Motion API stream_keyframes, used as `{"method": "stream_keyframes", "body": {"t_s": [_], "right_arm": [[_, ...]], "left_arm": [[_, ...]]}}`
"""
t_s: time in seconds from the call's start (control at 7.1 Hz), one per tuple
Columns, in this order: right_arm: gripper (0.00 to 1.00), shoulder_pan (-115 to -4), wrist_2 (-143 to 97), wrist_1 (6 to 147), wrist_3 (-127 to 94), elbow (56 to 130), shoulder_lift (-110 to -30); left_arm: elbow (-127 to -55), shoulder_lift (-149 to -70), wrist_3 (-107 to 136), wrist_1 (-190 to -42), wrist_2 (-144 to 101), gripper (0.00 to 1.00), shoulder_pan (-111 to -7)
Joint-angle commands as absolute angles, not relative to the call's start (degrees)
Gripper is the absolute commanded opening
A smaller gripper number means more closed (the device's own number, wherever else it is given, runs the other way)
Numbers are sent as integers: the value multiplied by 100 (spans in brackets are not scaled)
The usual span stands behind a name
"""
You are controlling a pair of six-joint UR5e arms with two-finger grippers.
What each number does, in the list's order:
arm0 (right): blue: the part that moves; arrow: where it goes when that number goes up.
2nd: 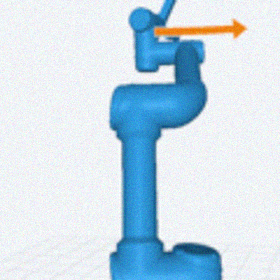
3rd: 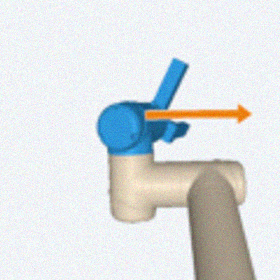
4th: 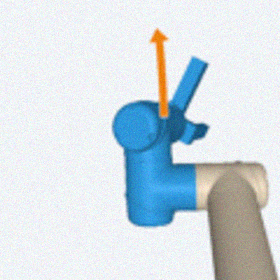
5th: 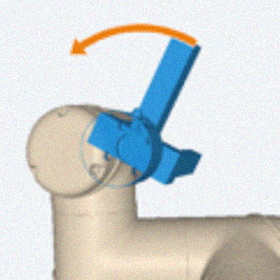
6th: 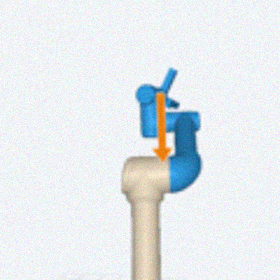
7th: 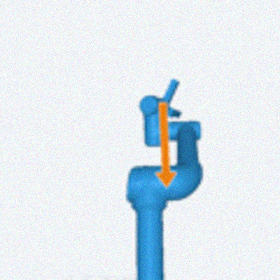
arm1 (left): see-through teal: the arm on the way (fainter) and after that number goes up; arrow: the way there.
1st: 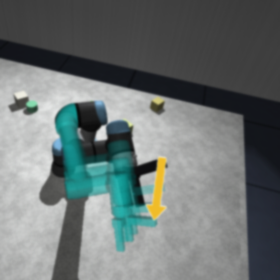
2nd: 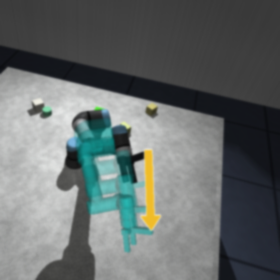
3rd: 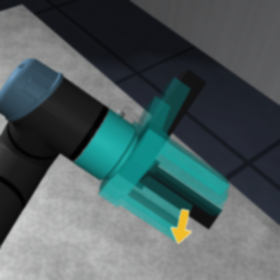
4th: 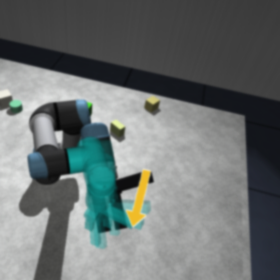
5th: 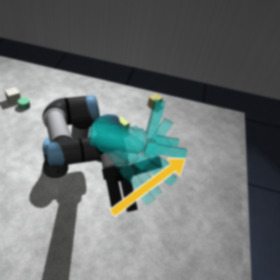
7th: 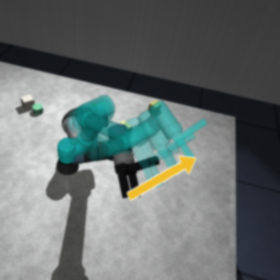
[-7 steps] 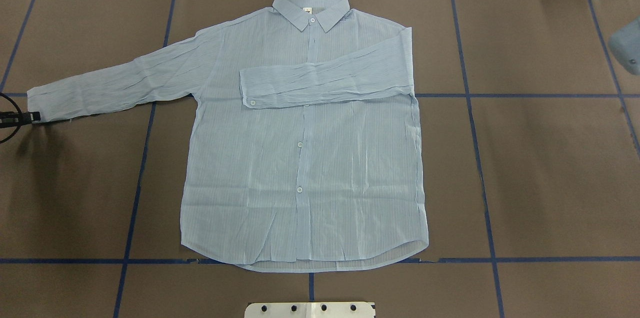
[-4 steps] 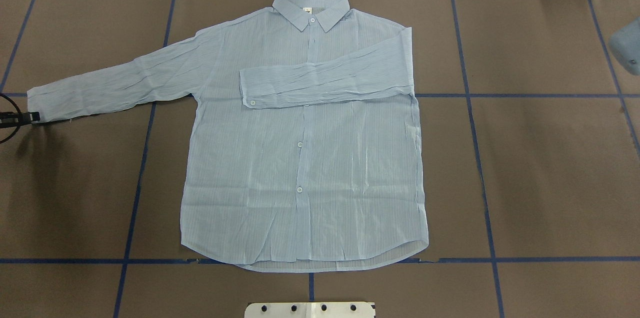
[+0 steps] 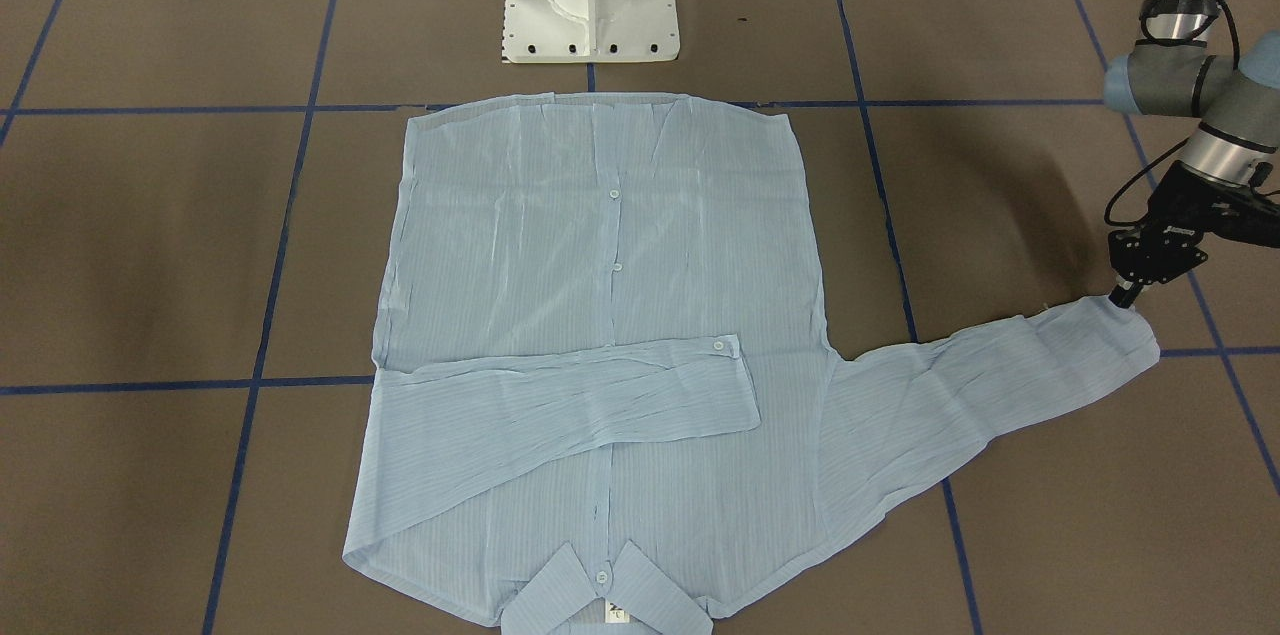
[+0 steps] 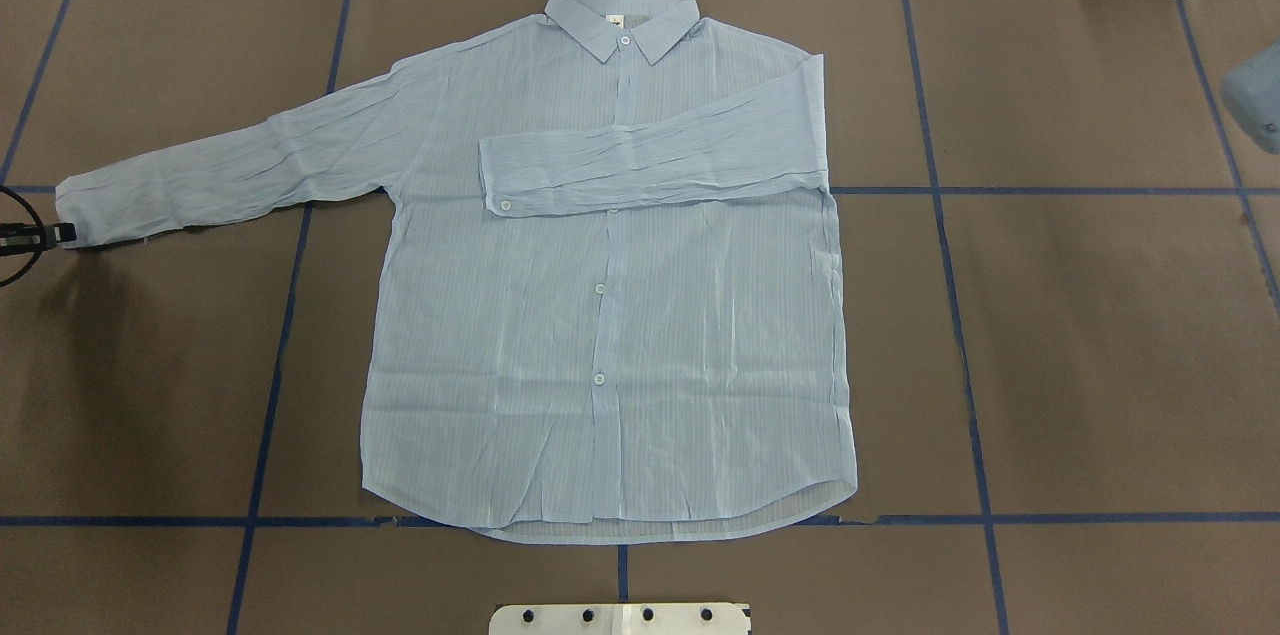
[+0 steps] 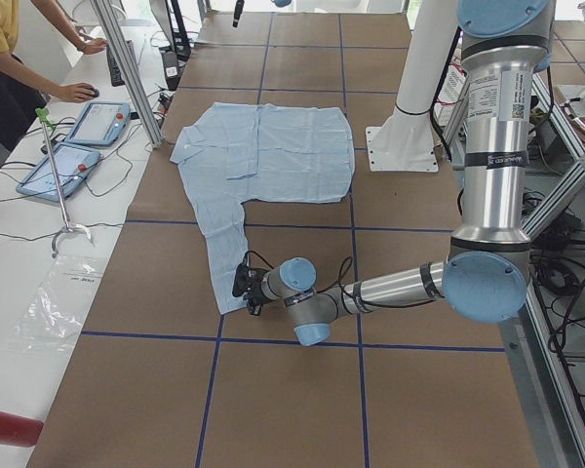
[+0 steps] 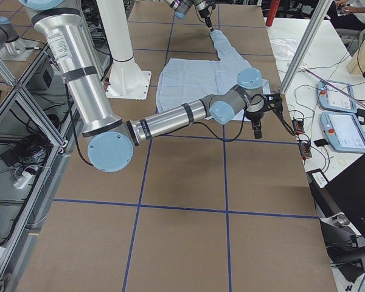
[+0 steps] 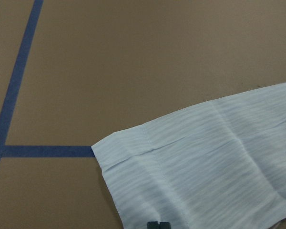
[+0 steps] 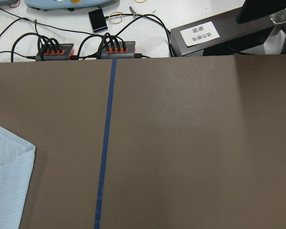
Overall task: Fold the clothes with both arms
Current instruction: 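Carry the grasped sleeve with the left gripper across the shirt body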
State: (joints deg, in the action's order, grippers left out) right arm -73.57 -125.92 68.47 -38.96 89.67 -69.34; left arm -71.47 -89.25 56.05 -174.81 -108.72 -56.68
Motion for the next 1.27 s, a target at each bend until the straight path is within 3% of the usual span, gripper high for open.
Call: {"method": "stream_keyframes", "body": {"t_s": [0.0, 0.28, 0.7, 1.13], "right_arm": [[100, -7356, -12595, 6847, -3911, 8991, -6935], [100, -7356, -12604, 6847, -3911, 8991, -6935], [100, -7348, -12604, 6847, -3929, 9009, -6935], [100, -7348, -12604, 6847, -3929, 8991, -6926]], "left_arm": [[-7811, -9139, 4612, -17490, -10863, 0, -5713], [-8296, -9752, 4350, -17341, -10872, 0, -5695], [-8323, -11647, 5611, -15547, -10872, 0, -5617], [-8341, -12952, 6413, -14295, -10549, 0, -4854]]}}
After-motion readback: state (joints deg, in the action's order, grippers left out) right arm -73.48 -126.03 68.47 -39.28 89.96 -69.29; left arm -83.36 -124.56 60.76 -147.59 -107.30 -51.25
